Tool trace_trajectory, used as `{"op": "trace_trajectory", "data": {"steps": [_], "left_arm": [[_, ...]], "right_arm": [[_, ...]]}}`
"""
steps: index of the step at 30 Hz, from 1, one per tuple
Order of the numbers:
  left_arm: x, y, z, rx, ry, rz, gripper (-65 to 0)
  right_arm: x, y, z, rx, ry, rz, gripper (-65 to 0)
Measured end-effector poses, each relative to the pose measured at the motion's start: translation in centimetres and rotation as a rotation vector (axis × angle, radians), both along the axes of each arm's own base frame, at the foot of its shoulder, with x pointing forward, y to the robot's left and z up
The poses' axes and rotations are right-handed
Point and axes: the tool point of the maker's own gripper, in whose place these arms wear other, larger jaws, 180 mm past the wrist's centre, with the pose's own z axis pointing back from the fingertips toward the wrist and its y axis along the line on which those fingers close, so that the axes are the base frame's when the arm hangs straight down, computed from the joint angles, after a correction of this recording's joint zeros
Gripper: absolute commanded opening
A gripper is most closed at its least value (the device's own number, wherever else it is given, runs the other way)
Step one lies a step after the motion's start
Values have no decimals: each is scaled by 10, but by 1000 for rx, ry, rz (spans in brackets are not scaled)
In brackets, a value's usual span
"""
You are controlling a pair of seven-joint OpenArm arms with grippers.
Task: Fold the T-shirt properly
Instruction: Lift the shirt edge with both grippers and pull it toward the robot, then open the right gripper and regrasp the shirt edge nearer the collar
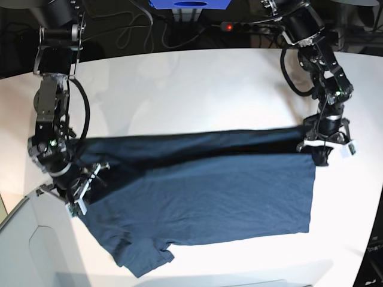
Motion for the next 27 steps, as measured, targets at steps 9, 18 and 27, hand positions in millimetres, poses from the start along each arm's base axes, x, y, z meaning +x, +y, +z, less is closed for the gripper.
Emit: {"op": "trace_trajectory", "data": {"steps": [9, 18, 27], "left_arm": [[16, -2, -14, -53, 20, 7, -650], [29, -2, -8, -68, 0, 8, -650], [28, -1, -3, -53, 15, -5, -338]], "right_arm": [[8, 3, -21, 49, 31, -4, -648], [8, 1, -26, 47, 47, -10, -599], [7, -3, -19, 31, 31, -7, -233]]}}
